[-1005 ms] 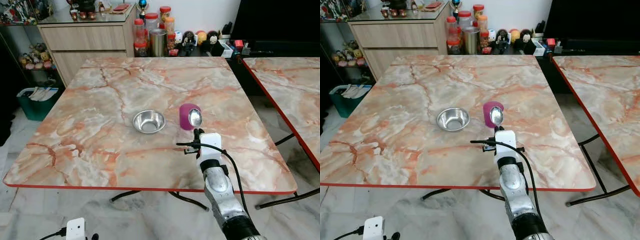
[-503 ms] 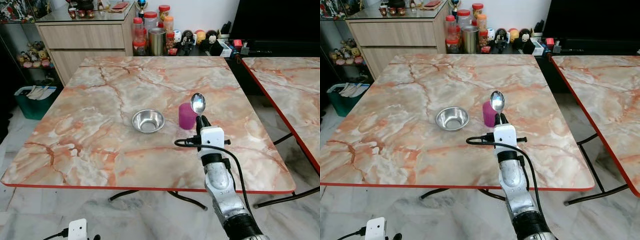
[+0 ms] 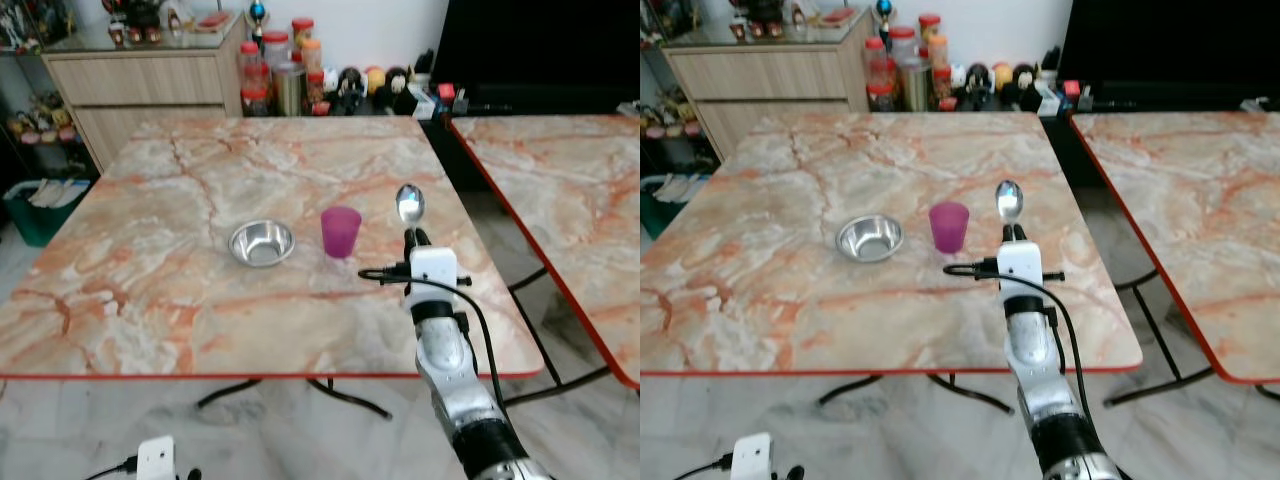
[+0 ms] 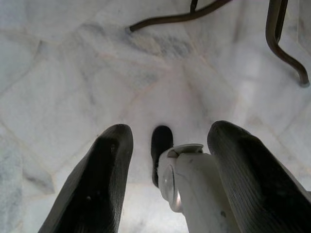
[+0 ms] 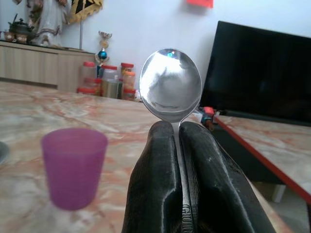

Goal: Setting the table

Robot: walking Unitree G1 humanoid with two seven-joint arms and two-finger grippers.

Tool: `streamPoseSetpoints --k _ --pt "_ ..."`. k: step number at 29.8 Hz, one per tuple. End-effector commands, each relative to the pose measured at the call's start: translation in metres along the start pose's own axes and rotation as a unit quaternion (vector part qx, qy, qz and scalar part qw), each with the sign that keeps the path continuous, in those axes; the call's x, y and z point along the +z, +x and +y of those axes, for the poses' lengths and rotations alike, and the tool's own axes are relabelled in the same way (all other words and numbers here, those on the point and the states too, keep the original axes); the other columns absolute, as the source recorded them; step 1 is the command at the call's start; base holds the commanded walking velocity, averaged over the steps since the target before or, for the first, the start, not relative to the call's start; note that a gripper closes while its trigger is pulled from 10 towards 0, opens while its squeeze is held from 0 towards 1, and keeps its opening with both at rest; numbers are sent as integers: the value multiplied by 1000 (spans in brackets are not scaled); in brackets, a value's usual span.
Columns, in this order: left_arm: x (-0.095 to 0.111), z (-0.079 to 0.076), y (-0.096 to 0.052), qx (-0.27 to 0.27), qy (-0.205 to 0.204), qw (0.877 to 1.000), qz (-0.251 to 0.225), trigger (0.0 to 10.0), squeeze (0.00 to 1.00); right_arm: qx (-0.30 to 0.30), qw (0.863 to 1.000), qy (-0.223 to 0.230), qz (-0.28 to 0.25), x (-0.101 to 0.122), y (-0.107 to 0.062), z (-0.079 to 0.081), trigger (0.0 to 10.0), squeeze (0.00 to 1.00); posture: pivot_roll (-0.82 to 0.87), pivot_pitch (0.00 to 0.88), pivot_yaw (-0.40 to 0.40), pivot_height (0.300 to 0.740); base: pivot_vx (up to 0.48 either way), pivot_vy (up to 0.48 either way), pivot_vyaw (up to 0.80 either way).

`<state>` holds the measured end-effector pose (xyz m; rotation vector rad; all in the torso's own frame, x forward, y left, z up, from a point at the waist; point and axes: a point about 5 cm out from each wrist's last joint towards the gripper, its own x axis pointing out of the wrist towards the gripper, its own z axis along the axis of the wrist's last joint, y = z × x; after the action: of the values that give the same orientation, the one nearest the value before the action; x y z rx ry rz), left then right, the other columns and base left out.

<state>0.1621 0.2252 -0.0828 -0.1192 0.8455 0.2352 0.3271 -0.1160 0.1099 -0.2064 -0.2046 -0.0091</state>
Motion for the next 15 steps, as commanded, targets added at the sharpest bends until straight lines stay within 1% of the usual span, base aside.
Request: streamPoseSetpoints --k 1,3,5,15 --pt "-2 0 0 1 2 1000 5 10000 0 5 1000 -1 -3 4 4 3 10000 0 72 0 -1 740 0 -326 0" --pt "-4 -1 -1 -2 4 1000 11 10000 0 13 1000 4 -3 6 5 5 10000 0 56 0 8 740 0 -322 0" --pt "-5 -1 -1 -3 4 1000 13 10000 0 19 1000 0 -1 5 5 7 10000 0 56 0 9 740 0 -322 0" --pt "-5 2 -1 0 4 1000 13 10000 0 27 1000 5 3 4 4 13 10000 0 59 0 15 740 0 -322 0"
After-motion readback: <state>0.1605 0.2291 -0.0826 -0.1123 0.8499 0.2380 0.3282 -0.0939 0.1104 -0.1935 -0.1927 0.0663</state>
